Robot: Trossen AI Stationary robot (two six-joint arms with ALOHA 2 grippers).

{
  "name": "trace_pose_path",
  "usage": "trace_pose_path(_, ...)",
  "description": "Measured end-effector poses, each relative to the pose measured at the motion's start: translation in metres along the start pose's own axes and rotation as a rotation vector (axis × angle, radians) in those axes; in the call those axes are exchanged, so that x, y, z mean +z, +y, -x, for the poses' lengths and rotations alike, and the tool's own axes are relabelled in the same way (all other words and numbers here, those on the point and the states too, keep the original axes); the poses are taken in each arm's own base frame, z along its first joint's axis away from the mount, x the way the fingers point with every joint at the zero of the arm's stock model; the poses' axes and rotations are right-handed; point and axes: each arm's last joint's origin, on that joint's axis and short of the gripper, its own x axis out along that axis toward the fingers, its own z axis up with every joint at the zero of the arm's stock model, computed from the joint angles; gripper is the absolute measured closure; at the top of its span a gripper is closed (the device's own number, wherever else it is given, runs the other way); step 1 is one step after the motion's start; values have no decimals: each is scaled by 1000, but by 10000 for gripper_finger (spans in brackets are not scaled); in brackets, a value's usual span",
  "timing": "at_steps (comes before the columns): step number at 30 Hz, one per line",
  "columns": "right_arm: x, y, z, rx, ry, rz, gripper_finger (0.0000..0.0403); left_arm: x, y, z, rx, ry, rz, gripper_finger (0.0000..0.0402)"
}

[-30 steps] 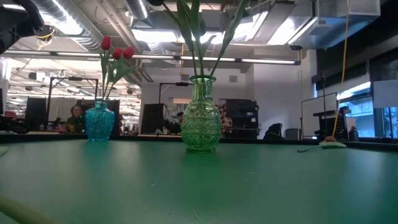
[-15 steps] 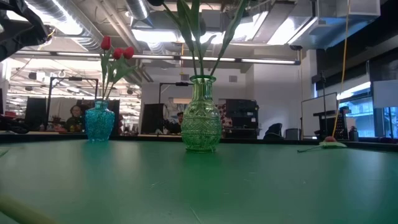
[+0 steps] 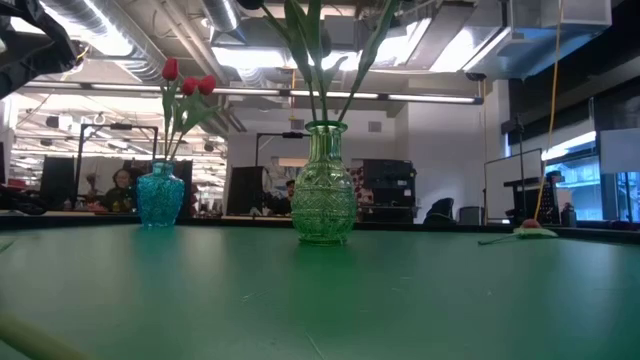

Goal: Sort flowers into vase by color
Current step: Put the dark red tulip into the bottom bottom blue vase

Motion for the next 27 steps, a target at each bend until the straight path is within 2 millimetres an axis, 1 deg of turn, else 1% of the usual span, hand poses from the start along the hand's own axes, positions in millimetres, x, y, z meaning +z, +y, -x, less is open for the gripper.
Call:
trace_pose_path(3,0,0,0,-1,1,1,205,1,-2,0,-38,17,2,290)
trace_pose_path(7,0,-1,0,-8,2,11,205,11,-9,0,-70,-3,-19,293)
trace_pose_path(10,0,-1,0,-9,3,14,205,15,-11,0,-67,3,-18,293)
trace_pose_path(16,0,-2,0,-11,4,17,205,15,-11,0,-61,13,50,282)
trace_pose_path(20,0,-2,0,-12,4,18,205,12,-9,0,-41,44,56,280)
trace_pose_path(27,-1,-2,0,-7,29,20,205,18,-11,8,-51,14,97,280)
